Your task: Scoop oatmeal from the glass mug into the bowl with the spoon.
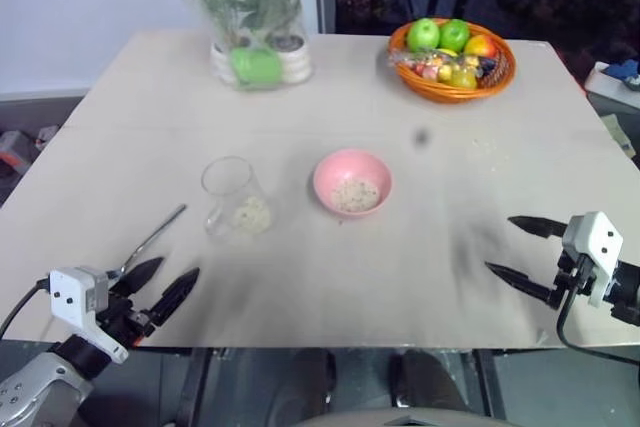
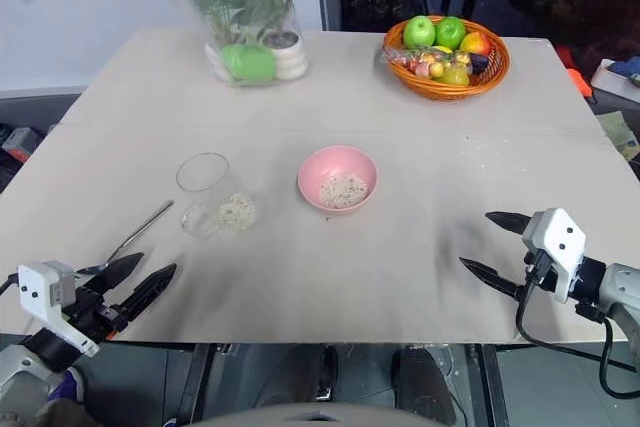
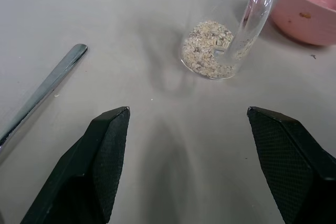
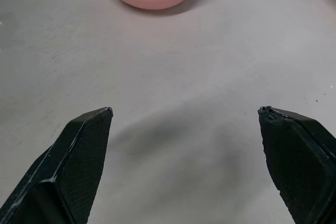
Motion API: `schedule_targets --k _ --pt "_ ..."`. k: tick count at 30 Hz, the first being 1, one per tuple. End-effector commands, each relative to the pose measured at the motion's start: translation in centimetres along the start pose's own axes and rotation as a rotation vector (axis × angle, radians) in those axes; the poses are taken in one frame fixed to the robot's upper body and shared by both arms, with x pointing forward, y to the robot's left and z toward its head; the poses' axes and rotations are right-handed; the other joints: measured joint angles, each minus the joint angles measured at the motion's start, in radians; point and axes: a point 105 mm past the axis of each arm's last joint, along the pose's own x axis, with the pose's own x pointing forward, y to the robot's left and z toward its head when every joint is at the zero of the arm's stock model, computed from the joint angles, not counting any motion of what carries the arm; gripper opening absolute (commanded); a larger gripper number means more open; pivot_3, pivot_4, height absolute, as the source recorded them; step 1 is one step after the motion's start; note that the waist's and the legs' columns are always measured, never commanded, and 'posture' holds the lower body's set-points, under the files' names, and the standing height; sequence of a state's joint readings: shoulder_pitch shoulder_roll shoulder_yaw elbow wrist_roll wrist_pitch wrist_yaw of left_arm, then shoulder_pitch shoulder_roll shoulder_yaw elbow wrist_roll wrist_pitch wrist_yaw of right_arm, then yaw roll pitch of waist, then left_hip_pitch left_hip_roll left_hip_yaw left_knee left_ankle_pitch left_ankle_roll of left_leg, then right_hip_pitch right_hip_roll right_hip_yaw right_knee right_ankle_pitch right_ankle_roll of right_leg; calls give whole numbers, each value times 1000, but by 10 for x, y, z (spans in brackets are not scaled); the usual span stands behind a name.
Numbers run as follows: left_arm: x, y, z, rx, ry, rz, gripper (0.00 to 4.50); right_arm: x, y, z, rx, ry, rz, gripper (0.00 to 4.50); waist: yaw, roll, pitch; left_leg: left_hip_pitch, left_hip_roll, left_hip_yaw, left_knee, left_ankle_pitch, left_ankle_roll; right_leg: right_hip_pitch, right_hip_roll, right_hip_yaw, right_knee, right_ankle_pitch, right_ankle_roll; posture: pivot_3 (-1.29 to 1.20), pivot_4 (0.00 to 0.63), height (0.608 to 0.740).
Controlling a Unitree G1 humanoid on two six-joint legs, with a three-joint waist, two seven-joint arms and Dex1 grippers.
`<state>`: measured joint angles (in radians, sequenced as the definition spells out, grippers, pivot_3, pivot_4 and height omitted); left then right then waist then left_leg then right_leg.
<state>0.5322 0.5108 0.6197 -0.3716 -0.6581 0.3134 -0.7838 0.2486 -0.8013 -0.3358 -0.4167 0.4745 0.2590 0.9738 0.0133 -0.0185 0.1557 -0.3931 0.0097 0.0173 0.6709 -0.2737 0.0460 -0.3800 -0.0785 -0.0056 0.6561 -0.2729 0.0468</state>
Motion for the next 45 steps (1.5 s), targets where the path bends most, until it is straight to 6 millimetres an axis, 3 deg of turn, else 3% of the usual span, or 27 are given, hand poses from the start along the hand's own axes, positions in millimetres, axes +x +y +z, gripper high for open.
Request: schedule_targets --k 1,8,13,17,20,25,30,33,38,41,45 --pt "3 1 9 30 -28 -14 3706 -2 -3 18 -39 -43 -21 4500 0 0 0 0 0 0 0 0 0 0 0 0 0 0 0 0 150 740" --pt "13 5 21 31 -90 18 3706 13 -4 49 -75 -277 -13 4500 -1 0 0 -1 0 -1 -1 0 0 0 0 0 -1 0 0 0 150 740" --pt "15 8 26 33 -113 10 3706 21 20 82 -101 -524 292 4500 -2 0 0 -2 0 -1 -1 0 0 -1 0 -1 -2 0 0 0 150 740" --pt "12 13 27 36 -117 19 3706 26 39 94 -152 -584 490 4500 -2 1 0 -2 0 -1 -3 0 0 -1 0 -1 -3 0 0 0 150 740" --pt "7 17 30 26 -124 33 3706 28 41 102 -186 -618 535 4500 -1 1 0 -2 0 -1 -3 0 0 -1 -1 -2 -4 0 0 0 150 740" --pt "-2 36 38 14 -115 135 3706 24 42 106 -187 -644 566 4500 0 1 1 -3 0 -2 -3 0 0 -1 -2 -3 -5 0 0 0 150 740" --pt "-7 65 33 81 140 259 3706 23 45 104 -187 -643 580 4500 -1 1 1 -3 0 -3 -4 0 0 -1 -2 -3 -5 0 0 0 150 740" --pt "-8 74 41 110 217 216 3706 23 46 104 -180 -645 574 4500 -2 2 1 -3 0 -3 -4 0 0 -3 -2 -3 -5 0 0 0 150 740" --pt "-14 95 37 167 380 165 3706 23 45 102 -169 -639 542 4500 -3 3 2 -3 0 -2 -8 0 -1 -5 -3 -3 -5 1 -1 0 150 740" --pt "-2 107 44 226 427 137 3706 21 47 98 -161 -634 523 4500 2 4 2 -4 -1 0 -9 0 -1 -7 -5 -3 -6 1 -1 0 150 740" --pt "14 109 46 249 440 102 3706 19 49 95 -158 -625 506 4500 -2 4 2 -5 -2 0 -12 -1 -2 -9 -7 -3 -7 1 0 0 150 740"
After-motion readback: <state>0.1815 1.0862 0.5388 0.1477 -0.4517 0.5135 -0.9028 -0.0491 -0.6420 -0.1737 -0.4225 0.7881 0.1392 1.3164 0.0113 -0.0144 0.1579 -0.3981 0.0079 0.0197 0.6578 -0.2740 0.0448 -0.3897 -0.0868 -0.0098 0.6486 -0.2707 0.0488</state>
